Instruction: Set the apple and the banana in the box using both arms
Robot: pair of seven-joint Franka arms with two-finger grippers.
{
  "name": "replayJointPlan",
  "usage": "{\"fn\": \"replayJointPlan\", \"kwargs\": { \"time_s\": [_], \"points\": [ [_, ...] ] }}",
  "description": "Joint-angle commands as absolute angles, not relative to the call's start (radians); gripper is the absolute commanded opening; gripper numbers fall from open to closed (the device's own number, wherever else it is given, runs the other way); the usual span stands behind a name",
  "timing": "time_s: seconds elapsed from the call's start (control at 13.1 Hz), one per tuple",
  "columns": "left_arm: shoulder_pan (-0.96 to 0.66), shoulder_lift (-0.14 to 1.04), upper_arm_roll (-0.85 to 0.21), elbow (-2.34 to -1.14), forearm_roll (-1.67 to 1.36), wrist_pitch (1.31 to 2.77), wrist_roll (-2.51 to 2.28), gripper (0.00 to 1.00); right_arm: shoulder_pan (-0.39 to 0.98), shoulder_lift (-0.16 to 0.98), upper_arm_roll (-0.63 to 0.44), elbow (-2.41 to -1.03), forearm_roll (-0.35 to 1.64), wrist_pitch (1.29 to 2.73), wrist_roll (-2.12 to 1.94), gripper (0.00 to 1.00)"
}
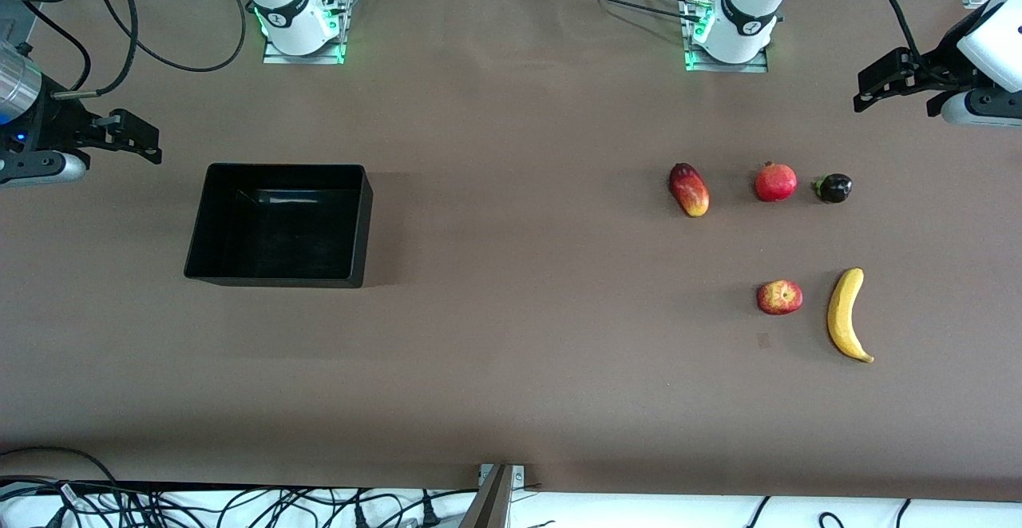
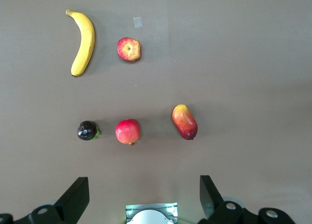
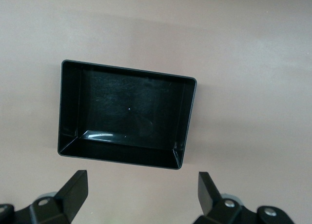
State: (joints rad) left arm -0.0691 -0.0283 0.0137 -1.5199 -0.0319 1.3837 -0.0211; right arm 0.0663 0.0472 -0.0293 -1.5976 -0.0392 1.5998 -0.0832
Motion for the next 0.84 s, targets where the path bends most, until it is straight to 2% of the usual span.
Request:
{"fn": "replayJointPlan", "kwargs": {
  "time_s": [0.0,0.53,0.76],
  "points": [
    [-0.077,-0.025,0.015,-1.506,-0.026,1.373,-0.032,1.0,0.066,0.04,-0.026,-1.605,-0.038,1.595,-0.072,1.0],
    [-0.078,-0.015,0.015,-1.506,-0.028,1.373,-0.032,1.0,0.061,0.063,-0.026,-1.603,-0.052,1.591,-0.107,1.0],
    [-0.08,-0.009,0.015,-1.506,-0.026,1.376,-0.032,1.0,0.043,0.121,-0.037,-1.605,-0.052,1.597,-0.172,1.0]
  ]
}}
